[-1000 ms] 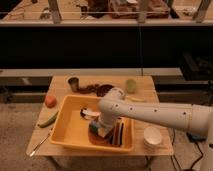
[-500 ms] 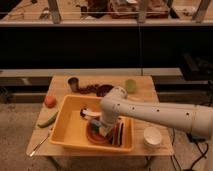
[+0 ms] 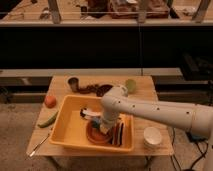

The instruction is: Wipe red bowl with sponge

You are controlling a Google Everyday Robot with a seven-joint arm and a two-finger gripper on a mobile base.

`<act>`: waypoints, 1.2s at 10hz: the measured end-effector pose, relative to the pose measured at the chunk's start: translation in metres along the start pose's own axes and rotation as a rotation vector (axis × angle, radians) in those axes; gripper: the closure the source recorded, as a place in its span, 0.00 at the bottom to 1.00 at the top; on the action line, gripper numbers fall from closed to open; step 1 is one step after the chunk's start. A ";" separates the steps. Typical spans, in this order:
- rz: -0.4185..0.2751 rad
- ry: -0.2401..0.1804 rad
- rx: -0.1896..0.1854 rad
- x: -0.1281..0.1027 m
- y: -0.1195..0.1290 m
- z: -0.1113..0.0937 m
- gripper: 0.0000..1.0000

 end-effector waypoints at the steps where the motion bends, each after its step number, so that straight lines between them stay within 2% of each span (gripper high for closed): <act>1: -0.008 0.003 -0.002 0.008 0.001 -0.001 1.00; 5: -0.029 0.015 -0.010 0.033 0.007 -0.002 1.00; 8: -0.070 0.039 -0.010 0.054 -0.006 -0.005 1.00; 10: -0.099 0.044 -0.007 0.055 -0.021 -0.005 1.00; 12: -0.105 0.037 -0.001 0.047 -0.032 -0.002 1.00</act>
